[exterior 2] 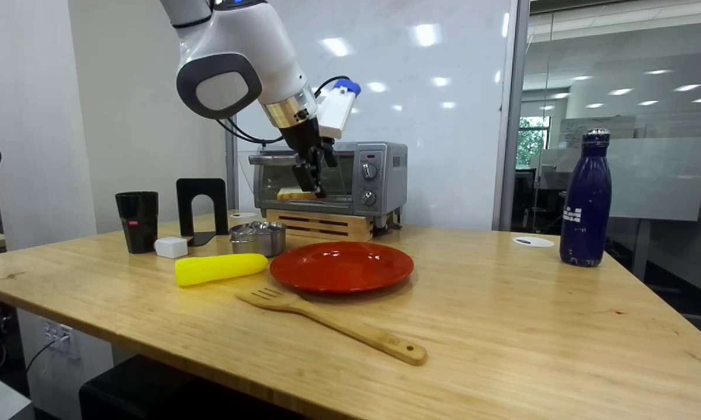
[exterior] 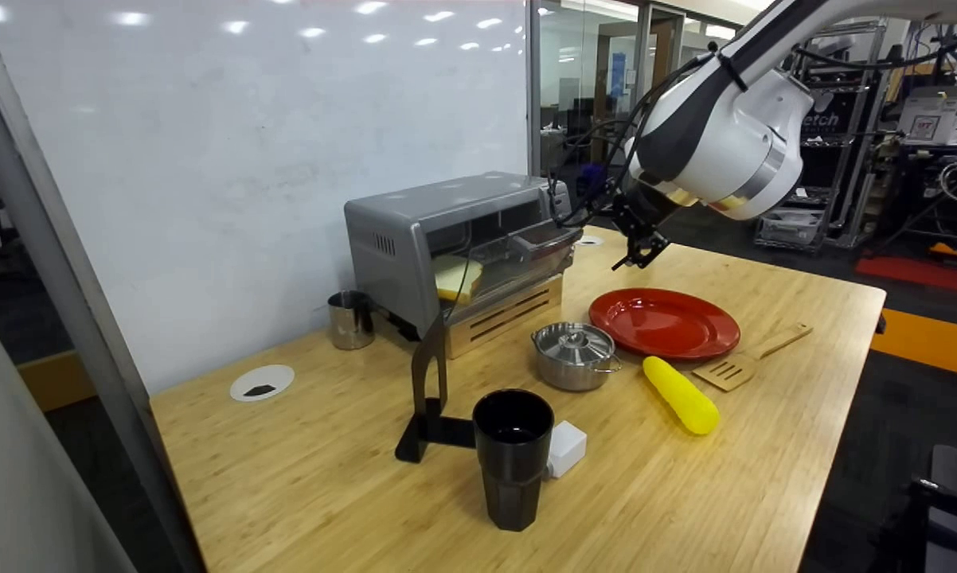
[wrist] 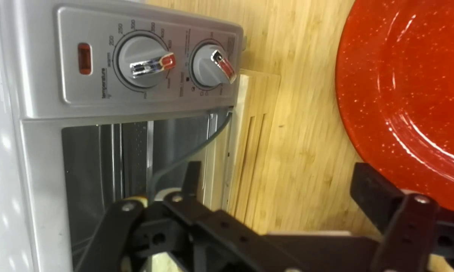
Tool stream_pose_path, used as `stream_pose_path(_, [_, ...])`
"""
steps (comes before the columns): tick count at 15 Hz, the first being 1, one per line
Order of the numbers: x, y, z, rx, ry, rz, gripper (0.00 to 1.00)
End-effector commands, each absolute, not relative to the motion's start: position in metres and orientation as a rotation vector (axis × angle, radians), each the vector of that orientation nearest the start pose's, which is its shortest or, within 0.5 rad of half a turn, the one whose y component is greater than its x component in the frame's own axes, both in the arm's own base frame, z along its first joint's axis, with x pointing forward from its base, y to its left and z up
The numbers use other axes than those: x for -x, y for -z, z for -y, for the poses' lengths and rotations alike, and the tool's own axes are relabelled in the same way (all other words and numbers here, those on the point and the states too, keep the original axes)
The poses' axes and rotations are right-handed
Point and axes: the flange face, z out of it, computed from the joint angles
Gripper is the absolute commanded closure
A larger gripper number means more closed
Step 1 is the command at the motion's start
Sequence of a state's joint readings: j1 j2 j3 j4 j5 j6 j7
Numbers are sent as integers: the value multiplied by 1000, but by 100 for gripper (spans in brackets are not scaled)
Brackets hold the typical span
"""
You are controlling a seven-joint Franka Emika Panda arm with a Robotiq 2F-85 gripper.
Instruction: Open the oven, use the spatula to put the slice of bread in the oven, the close the oven
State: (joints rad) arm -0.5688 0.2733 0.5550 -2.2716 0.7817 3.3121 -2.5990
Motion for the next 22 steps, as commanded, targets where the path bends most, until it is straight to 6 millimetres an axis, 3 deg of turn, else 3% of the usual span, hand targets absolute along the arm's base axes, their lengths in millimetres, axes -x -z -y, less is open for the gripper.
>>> stream_pose_path(1, [-571, -304, 101, -1611, -638, -1832, 0])
stream_pose_path(5, [-569, -285, 111, -1532, -666, -1821, 0])
stream_pose_path(6, [-577, -298, 125, -1515, -661, -1841, 0])
stream_pose_path(8, [-582, -301, 135, -1474, -684, -1844, 0])
stream_pose_path(11, [-590, -324, 142, -1400, -718, -1830, 0])
stream_pose_path(14, [-596, -344, 137, -1347, -770, -1818, 0])
stream_pose_path(18, [-595, -356, 125, -1352, -847, -1803, 0])
stream_pose_path(20, [-571, -334, 106, -1475, -850, -1835, 0])
stream_pose_path(22, [-551, -326, 95, -1623, -835, -1864, 0])
